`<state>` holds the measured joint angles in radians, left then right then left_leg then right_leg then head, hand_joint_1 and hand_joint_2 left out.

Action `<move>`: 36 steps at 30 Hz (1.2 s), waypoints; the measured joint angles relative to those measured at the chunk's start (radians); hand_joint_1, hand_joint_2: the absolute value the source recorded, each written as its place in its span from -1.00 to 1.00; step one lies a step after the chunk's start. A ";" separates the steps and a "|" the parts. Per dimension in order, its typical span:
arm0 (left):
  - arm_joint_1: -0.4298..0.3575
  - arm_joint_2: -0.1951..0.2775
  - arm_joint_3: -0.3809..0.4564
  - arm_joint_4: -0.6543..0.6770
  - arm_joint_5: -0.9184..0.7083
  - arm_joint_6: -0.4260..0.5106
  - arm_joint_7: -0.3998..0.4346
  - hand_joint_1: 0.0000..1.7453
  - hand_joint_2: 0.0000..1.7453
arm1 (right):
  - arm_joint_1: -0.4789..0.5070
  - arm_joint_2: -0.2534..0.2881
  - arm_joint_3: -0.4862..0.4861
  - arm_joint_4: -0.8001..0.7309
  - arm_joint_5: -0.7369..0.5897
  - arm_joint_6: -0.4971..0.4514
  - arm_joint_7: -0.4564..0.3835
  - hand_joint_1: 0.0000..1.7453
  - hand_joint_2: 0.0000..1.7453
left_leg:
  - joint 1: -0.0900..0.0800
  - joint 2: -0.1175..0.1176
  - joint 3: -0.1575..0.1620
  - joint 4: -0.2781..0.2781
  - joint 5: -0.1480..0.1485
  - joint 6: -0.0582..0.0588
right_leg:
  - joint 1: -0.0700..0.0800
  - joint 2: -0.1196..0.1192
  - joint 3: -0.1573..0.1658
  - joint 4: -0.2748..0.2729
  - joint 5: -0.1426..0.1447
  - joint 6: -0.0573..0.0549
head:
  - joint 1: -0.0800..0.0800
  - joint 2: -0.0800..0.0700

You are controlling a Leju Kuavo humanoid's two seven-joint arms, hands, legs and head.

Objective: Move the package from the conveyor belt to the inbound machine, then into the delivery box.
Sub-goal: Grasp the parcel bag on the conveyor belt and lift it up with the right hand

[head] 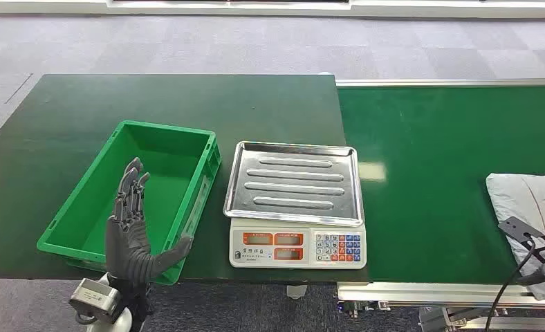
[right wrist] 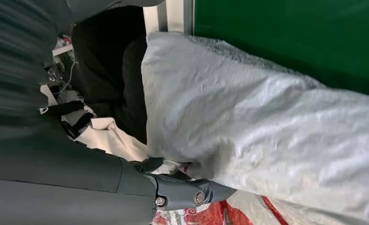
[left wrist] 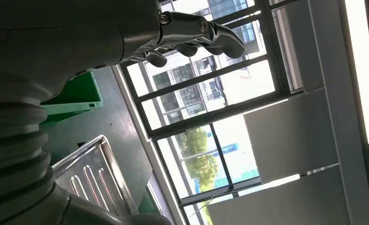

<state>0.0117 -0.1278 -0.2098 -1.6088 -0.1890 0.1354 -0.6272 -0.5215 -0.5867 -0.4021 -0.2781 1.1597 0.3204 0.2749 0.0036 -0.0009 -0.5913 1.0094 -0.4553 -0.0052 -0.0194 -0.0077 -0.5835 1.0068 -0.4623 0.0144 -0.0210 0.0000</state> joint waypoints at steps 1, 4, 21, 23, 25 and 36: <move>-0.001 0.000 0.000 0.002 0.000 0.000 -0.001 -1.00 1.00 | 0.000 0.000 0.000 0.000 0.001 0.005 0.000 -1.00 1.00 | 0.000 0.000 0.000 0.000 0.000 0.000 | 0.000 0.000 0.000 0.000 0.000 0.000 | 0.000 0.000; -0.009 -0.001 0.000 0.018 0.000 0.000 -0.003 -1.00 1.00 | 0.000 0.000 0.000 0.004 0.006 0.035 0.005 -1.00 1.00 | 0.000 0.000 0.000 0.000 0.000 0.000 | 0.000 0.000 0.000 0.000 0.000 0.000 | 0.000 0.000; -0.017 -0.011 0.000 0.036 -0.003 0.001 -0.003 -1.00 1.00 | -0.001 -0.006 0.000 0.008 0.020 0.040 -0.010 1.00 1.00 | 0.000 -0.002 0.000 0.000 0.000 0.000 | 0.000 -0.002 0.002 0.000 0.000 0.000 | 0.000 0.000; -0.014 -0.011 0.000 0.032 -0.003 0.002 -0.003 -1.00 1.00 | -0.001 -0.006 0.000 0.008 0.019 0.018 -0.012 1.00 1.00 | 0.000 -0.002 0.000 0.000 0.000 0.000 | 0.001 -0.003 0.002 0.000 0.000 0.000 | 0.000 0.000; -0.010 -0.011 0.000 0.028 -0.006 0.005 -0.002 -1.00 1.00 | -0.001 -0.005 -0.001 0.008 0.013 -0.024 -0.032 1.00 1.00 | 0.000 -0.003 -0.001 0.000 0.000 0.000 | 0.000 -0.003 0.002 0.000 0.000 0.000 | 0.000 0.000; 0.045 -0.012 0.003 -0.051 -0.010 0.045 0.009 -1.00 1.00 | -0.039 0.109 -0.087 -0.149 -0.308 -0.355 -0.598 1.00 1.00 | 0.000 -0.001 -0.006 -0.001 0.001 0.001 | 0.000 -0.001 0.001 0.000 0.000 0.000 | 0.000 0.000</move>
<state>0.0572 -0.1393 -0.2070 -1.6597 -0.1990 0.1805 -0.6181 -0.5602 -0.4774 -0.4889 -0.4275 0.8517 -0.0347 -0.3236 0.0036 -0.0020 -0.5975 1.0089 -0.4542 -0.0047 -0.0189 -0.0086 -0.5822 1.0072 -0.4621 0.0146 -0.0207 0.0000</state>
